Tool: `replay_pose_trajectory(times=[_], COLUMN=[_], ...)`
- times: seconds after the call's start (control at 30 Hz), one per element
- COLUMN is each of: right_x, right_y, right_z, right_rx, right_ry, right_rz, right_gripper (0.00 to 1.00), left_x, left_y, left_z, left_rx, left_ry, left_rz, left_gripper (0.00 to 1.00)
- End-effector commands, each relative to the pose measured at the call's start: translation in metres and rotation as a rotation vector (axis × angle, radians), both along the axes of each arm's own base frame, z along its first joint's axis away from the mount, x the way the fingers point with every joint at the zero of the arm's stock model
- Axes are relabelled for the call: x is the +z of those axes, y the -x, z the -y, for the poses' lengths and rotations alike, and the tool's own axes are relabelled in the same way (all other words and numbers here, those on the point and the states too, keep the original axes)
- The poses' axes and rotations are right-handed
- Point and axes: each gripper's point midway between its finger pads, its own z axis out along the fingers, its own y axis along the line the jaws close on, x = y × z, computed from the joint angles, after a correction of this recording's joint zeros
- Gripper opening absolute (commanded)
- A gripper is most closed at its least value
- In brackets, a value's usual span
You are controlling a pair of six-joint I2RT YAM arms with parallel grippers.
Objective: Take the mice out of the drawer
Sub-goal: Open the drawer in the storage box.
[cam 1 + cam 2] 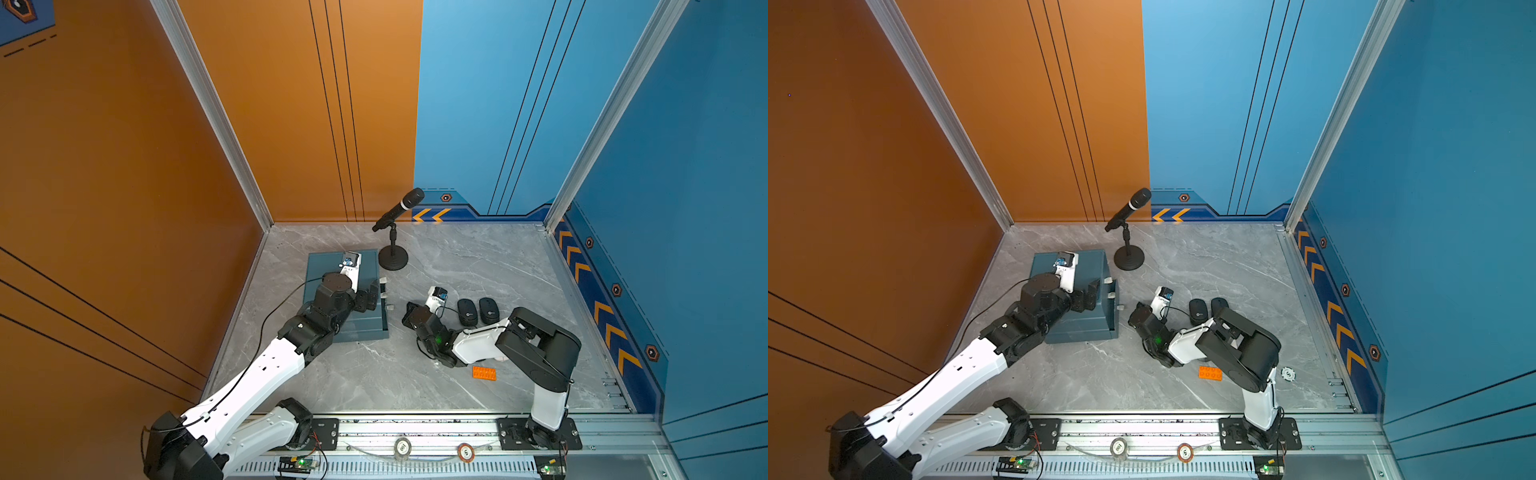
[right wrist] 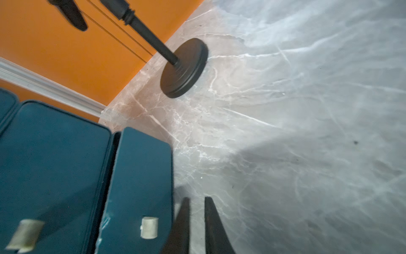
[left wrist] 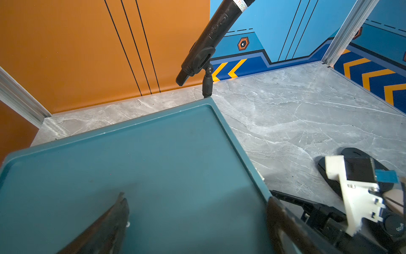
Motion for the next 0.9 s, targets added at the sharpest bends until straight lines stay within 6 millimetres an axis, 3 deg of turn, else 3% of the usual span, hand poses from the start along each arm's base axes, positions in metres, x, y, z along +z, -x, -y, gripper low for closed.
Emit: replay_pose_trajectory(times=[0.0, 0.1, 0.27, 0.57, 0.87], right_x=[0.029, 0.038, 0.048, 0.04, 0.027], right_y=[0.008, 0.015, 0.028, 0.042, 0.047], right_z=[-0.025, -0.032, -0.032, -0.026, -0.046], right_rx=[0.168, 0.253, 0.342, 0.396, 0.475], right_ry=[0.002, 0.04, 0.14, 0.285, 0.369], right_rz=[0.005, -0.033, -0.075, -0.175, -0.22], right_gripper=[0.36, 0.54, 0.68, 0.69, 0.69], left_x=[-0.013, -0.011, -0.009, -0.01, -0.012], left_y=[0.01, 0.01, 0.011, 0.01, 0.009], left_z=[0.007, 0.007, 0.007, 0.007, 0.008], left_rx=[-0.054, -0.053, -0.055, -0.054, -0.056], left_ry=[-0.052, -0.049, -0.053, -0.058, -0.066], left_rz=[-0.052, -0.045, -0.038, -0.042, -0.048], left_gripper=[0.98, 0.98, 0.98, 0.98, 0.98])
